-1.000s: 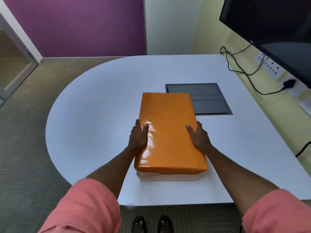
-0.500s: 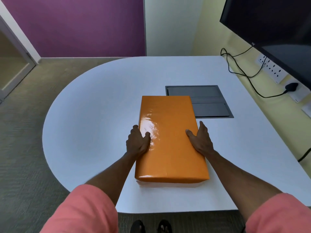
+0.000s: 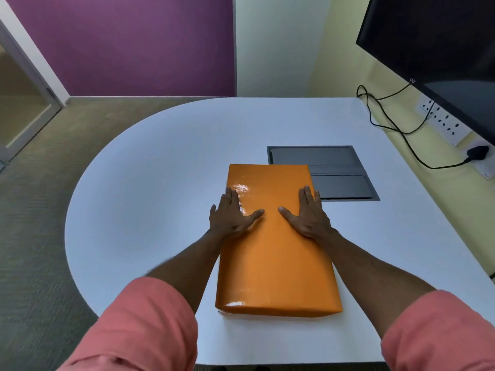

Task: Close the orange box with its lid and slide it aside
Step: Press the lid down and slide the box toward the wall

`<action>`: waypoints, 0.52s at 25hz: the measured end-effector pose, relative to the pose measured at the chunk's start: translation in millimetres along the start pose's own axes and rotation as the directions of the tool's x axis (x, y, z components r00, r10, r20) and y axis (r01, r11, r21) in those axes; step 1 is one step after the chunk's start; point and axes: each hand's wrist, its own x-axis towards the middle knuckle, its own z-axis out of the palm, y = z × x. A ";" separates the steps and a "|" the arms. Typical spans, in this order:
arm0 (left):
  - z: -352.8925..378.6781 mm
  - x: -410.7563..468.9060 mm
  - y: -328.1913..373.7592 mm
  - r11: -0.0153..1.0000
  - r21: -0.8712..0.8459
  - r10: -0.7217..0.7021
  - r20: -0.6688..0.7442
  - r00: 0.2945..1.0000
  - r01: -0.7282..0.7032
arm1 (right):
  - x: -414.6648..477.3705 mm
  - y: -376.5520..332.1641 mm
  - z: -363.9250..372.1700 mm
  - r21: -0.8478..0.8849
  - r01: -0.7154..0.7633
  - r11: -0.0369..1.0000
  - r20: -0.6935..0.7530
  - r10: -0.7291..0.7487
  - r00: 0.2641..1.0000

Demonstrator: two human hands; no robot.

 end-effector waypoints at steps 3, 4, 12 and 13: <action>1.8 -2.7 -2.1 0.999 0.050 0.017 0.012 1.000 -0.017 | 1.1 0.7 0.1 0.000 0.002 1.000 0.013 -0.002 1.000; 1.6 -3.9 -1.8 0.999 0.038 0.014 0.021 1.000 -0.015 | 1.5 0.7 -1.2 0.005 0.007 1.000 0.020 -0.007 1.000; 11.1 -23.6 -14.4 0.938 -0.324 -0.101 0.073 0.992 0.119 | -31.1 12.6 -4.8 0.315 -0.176 0.933 0.058 0.166 0.984; 16.8 -29.1 -16.1 0.915 -0.384 -0.115 0.054 0.992 0.127 | -38.0 16.3 -1.9 0.386 -0.206 0.899 0.062 0.197 0.978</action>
